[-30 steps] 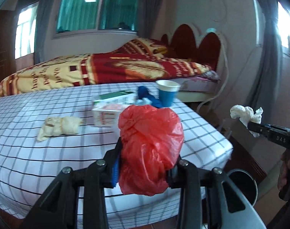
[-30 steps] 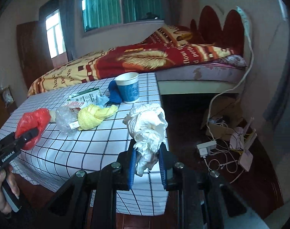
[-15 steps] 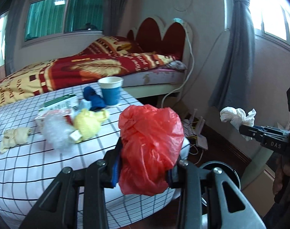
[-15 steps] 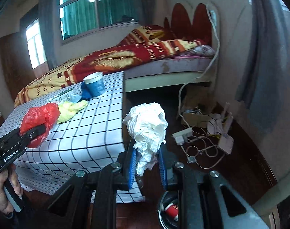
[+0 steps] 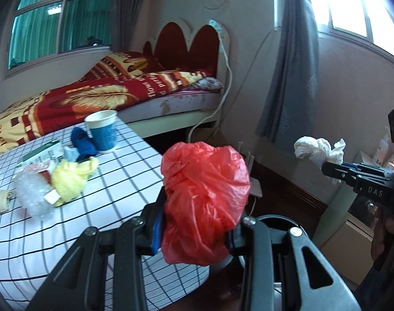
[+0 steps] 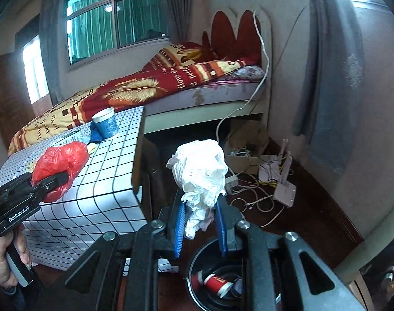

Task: Collect trash
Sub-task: 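Carry the red bag and white tissue over the black bin, then open both tools to drop the bag and tissue into the bin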

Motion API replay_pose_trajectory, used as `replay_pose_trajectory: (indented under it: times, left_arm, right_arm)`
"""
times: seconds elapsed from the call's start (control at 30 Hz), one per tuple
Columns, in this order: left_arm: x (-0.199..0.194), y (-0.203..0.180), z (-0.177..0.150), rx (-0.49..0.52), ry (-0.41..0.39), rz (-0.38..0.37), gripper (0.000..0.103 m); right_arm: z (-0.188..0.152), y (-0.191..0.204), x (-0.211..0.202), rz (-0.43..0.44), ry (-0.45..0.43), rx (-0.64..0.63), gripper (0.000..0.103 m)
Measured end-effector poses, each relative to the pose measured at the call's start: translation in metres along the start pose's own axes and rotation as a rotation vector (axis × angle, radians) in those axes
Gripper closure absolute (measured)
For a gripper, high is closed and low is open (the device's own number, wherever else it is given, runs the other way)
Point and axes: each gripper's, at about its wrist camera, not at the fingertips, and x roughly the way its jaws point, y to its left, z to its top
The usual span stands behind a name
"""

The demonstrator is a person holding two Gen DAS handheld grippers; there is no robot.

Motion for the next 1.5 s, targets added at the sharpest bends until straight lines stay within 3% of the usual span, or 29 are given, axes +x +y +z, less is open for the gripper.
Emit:
replay_pose_trajectory:
  times: [0.53, 0.77, 1.07, 1.23, 1.27, 1.3, 1.33, 1.37, 1.43, 1.5]
  left_arm:
    - [0.032, -0.069, -0.020, 0.103, 0.077, -0.152, 0.065]
    - [0.056, -0.103, -0.040, 0.145, 0.156, -0.246, 0.065]
    - [0.093, -0.124, -0.058, 0.166, 0.257, -0.301, 0.065]
    - [0.115, -0.134, -0.068, 0.160, 0.331, -0.344, 0.064]
    - [0.120, -0.136, -0.070, 0.158, 0.348, -0.352, 0.059]
    - [0.124, -0.135, -0.072, 0.151, 0.366, -0.351, 0.052]
    - [0.130, -0.134, -0.075, 0.140, 0.393, -0.322, 0.028]
    - [0.131, -0.130, -0.076, 0.126, 0.396, -0.302, 0.012]
    - [0.126, -0.120, -0.075, 0.101, 0.377, -0.268, 0.005]
    - [0.120, -0.111, -0.074, 0.090, 0.365, -0.221, 0.004]
  right_arm:
    - [-0.050, -0.043, -0.005, -0.048, 0.053, 0.029, 0.080]
    - [-0.078, -0.065, 0.009, -0.065, 0.127, 0.057, 0.080]
    - [-0.102, -0.081, 0.036, -0.060, 0.216, 0.056, 0.080]
    - [-0.118, -0.090, 0.060, -0.026, 0.309, 0.071, 0.079]
    - [-0.121, -0.090, 0.065, -0.026, 0.324, 0.068, 0.076]
    - [-0.125, -0.091, 0.071, -0.055, 0.348, 0.060, 0.058]
    - [-0.128, -0.094, 0.079, -0.113, 0.380, 0.063, 0.021]
    - [-0.132, -0.101, 0.083, -0.168, 0.396, 0.085, 0.012]
    - [-0.134, -0.111, 0.084, -0.180, 0.396, 0.128, 0.010]
    - [-0.131, -0.115, 0.080, -0.192, 0.383, 0.146, 0.010]
